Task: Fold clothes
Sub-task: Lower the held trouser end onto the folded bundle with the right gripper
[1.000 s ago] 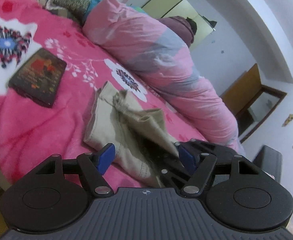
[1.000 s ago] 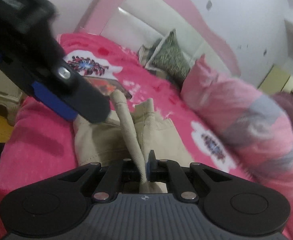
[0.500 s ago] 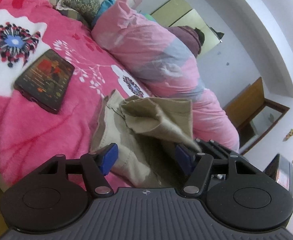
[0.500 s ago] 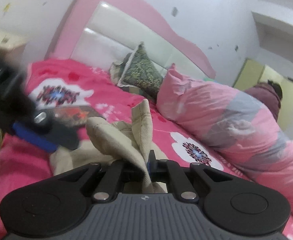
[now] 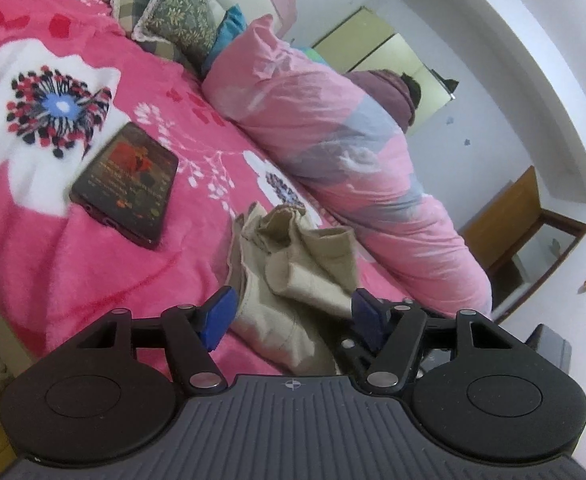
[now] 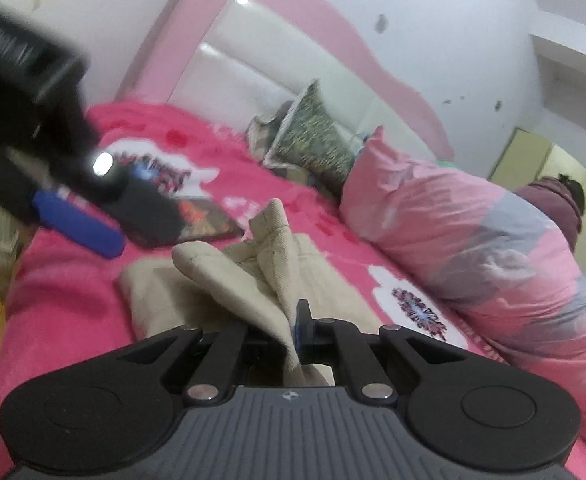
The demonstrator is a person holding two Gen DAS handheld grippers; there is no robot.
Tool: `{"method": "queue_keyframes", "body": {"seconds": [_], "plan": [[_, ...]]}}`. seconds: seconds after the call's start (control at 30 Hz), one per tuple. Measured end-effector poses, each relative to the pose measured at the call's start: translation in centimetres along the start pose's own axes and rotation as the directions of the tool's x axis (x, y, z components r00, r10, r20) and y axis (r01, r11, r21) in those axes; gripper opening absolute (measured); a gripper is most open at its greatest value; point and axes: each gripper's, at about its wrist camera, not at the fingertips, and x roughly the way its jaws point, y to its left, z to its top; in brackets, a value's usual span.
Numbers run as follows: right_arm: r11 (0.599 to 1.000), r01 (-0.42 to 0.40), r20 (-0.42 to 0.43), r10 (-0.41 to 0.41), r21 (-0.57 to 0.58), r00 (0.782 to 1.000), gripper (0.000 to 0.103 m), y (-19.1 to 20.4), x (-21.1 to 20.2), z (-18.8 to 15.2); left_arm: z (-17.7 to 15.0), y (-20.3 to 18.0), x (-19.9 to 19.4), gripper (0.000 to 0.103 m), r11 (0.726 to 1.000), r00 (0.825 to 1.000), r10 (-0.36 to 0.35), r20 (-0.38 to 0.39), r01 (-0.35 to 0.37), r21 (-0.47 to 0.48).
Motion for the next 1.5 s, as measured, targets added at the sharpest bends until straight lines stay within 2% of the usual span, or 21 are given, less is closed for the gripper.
{"method": "queue_keyframes", "body": {"seconds": [0.1,0.17,0.23,0.27,0.33,0.37,0.5,0.57,0.7,0.83,0.9,1.07,1.1,1.13,1.2,1.3,1.4,1.43,1.5], "plan": [[0.999,-0.024,-0.024,0.023,-0.023,0.999,0.005,0.4,0.4,-0.3,0.1,0.0,0.0,0.064,1.0,1.0,0.005,0.001,-0.005,0.005],[0.989,-0.07,-0.076,0.06,-0.132,0.995,0.006,1.7,0.8,-1.2,0.1,0.0,0.2,0.064,1.0,1.0,0.011,-0.002,-0.011,0.01],[0.979,-0.04,-0.066,0.028,-0.199,0.997,0.009,2.4,0.2,-1.2,0.1,-0.1,0.5,0.064,1.0,1.0,0.017,-0.003,-0.017,0.016],[0.979,-0.047,-0.071,0.034,-0.2,0.997,0.011,2.3,-0.2,-1.0,0.1,-0.1,0.6,0.064,1.0,1.0,0.02,-0.004,-0.02,0.018],[0.978,-0.075,-0.071,0.062,-0.194,0.996,0.027,1.7,-1.2,-0.7,0.1,0.0,0.6,0.064,1.0,1.0,0.021,0.001,-0.021,0.018],[0.978,-0.095,-0.066,0.084,-0.188,0.994,0.03,1.2,-1.8,-0.6,0.2,0.0,0.5,0.064,1.0,1.0,0.02,0.005,-0.02,0.018],[0.98,-0.189,-0.077,0.185,-0.059,0.98,0.032,-2.0,-3.9,0.0,0.2,-0.1,0.1,0.063,0.999,1.0,0.014,0.021,-0.014,0.035],[0.977,-0.214,-0.067,0.215,0.023,0.974,0.032,-3.5,-4.0,0.4,0.2,-0.1,-0.2,0.062,0.999,0.999,0.01,0.03,-0.011,0.038],[0.972,-0.234,-0.044,0.233,-0.004,0.971,0.031,-3.0,-3.2,1.1,0.2,0.1,-0.5,0.058,1.0,0.999,0.007,0.038,-0.008,0.03],[0.933,-0.356,0.011,0.356,0.06,0.934,0.031,-3.4,-3.3,2.5,0.2,0.4,-0.9,0.058,0.999,0.999,0.023,0.048,-0.024,0.03],[0.923,-0.372,0.021,0.372,0.093,0.928,0.031,-3.9,-3.2,2.7,0.3,0.6,-1.1,0.057,0.999,0.998,0.03,0.053,-0.031,0.025],[0.944,-0.322,-0.035,0.325,0.077,0.945,0.028,-3.4,-0.9,2.3,0.3,1.0,-1.0,0.057,0.999,0.998,0.035,0.052,-0.036,0.025],[0.945,-0.317,-0.044,0.321,0.076,0.946,0.018,-3.2,-0.4,2.1,0.3,1.0,-1.0,0.057,0.999,0.998,0.034,0.052,-0.036,0.025],[0.946,-0.314,-0.054,0.318,0.079,0.946,0.002,-3.1,0.1,2.0,0.3,1.0,-1.0,0.057,0.999,0.998,0.034,0.052,-0.035,0.025],[0.945,-0.308,-0.046,0.314,0.111,0.948,0.001,-3.2,0.5,1.9,0.4,1.1,-1.0,0.057,0.999,0.998,0.034,0.054,-0.035,0.021],[0.951,-0.295,0.019,0.294,0.088,0.955,0.001,-3.1,-1.2,2.4,0.5,1.4,-1.3,0.057,0.999,0.997,0.039,0.059,-0.04,0.017],[0.949,-0.312,-0.032,0.314,0.047,0.949,0.001,-2.1,-0.9,1.9,0.5,1.9,-1.3,0.057,0.999,0.997,0.047,0.054,-0.047,0.006],[0.941,-0.335,-0.064,0.337,0.037,0.939,0.002,-1.8,-0.6,1.6,0.5,2.0,-1.3,0.057,0.999,0.997,0.048,0.053,-0.048,0.002],[0.94,-0.34,-0.07,0.341,0.029,0.938,0.004,-1.3,-0.7,1.6,0.5,2.2,-1.3,0.057,0.999,0.997,0.05,0.051,-0.05,-0.006]]}}
